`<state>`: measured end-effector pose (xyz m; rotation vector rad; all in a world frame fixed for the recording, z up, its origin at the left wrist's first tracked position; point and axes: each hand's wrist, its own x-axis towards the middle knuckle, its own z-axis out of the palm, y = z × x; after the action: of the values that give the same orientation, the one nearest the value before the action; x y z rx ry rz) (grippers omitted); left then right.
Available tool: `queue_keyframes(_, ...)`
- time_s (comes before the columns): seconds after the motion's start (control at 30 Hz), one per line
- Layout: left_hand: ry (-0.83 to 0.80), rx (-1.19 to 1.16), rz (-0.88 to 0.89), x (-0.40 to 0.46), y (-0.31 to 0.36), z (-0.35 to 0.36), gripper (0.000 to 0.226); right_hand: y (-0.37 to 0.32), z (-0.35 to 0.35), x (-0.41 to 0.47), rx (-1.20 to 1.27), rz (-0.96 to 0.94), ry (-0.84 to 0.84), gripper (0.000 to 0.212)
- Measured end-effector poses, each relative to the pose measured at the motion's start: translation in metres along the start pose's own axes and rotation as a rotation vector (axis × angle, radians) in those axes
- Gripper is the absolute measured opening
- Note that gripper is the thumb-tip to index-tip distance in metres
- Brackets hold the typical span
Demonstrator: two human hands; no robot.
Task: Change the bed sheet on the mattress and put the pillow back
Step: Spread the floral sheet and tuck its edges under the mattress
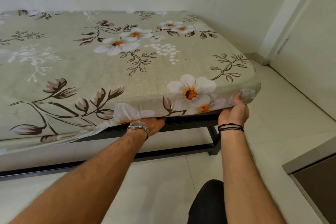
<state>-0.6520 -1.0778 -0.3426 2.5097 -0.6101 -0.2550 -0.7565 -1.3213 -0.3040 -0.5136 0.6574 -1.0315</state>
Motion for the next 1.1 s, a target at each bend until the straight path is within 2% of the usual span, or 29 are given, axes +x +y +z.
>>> queue_keyframes(0.07,-0.114,-0.047,0.028,-0.001,-0.004,-0.009,0.053,0.003,-0.004,0.005,-0.064,0.019,0.021,0.031)
queue_keyframes(0.13,-0.118,-0.085,0.025,-0.002,-0.007,-0.009,0.061,0.010,-0.007,-0.005,-0.329,-0.012,0.122,0.035)
queue_keyframes(0.23,-0.144,-0.164,0.027,-0.002,-0.002,-0.008,0.044,0.024,-0.001,-0.054,-0.702,-0.166,0.272,0.050)
queue_keyframes(0.3,-0.154,-0.130,0.027,-0.003,0.000,-0.010,0.033,0.044,0.003,-0.094,-0.730,-0.075,0.168,0.047)
queue_keyframes(0.4,-0.180,-0.092,-0.005,-0.003,-0.004,-0.009,0.035,0.076,0.003,-0.144,-0.762,0.355,-0.198,0.048)
queue_keyframes(0.47,-0.206,-0.079,-0.005,0.000,-0.010,-0.006,0.042,0.082,0.004,-0.153,-0.685,0.497,-0.315,0.041)
queue_keyframes(0.6,-0.092,0.000,0.055,0.000,-0.012,-0.004,0.033,0.076,0.014,-0.141,-0.449,0.497,-0.297,0.025)
queue_keyframes(0.67,-0.032,0.095,0.112,-0.001,-0.013,-0.005,0.038,0.076,0.021,-0.140,-0.296,0.553,-0.317,0.027)
queue_keyframes(0.77,0.036,0.206,0.057,-0.011,-0.013,-0.005,0.058,0.078,0.029,-0.144,-0.146,0.598,-0.312,0.035)
queue_keyframes(0.83,0.053,0.339,0.048,-0.028,-0.008,-0.003,0.059,0.077,0.032,-0.141,-0.101,0.605,-0.311,0.035)
queue_keyframes(0.9,0.094,0.311,0.015,-0.057,0.002,0.004,0.050,0.078,0.032,-0.140,-0.086,0.614,-0.306,0.035)
queue_keyframes(0.97,0.137,0.293,0.054,-0.099,0.004,0.010,0.058,0.081,0.031,-0.140,-0.083,0.608,-0.314,0.034)
queue_keyframes(1.03,0.135,0.319,0.048,-0.134,-0.014,0.006,0.065,0.084,0.031,-0.139,-0.081,0.605,-0.312,0.036)
queue_keyframes(1.1,0.249,0.321,-0.010,-0.144,-0.043,-0.019,0.061,0.084,0.031,-0.138,-0.101,0.590,-0.311,0.036)
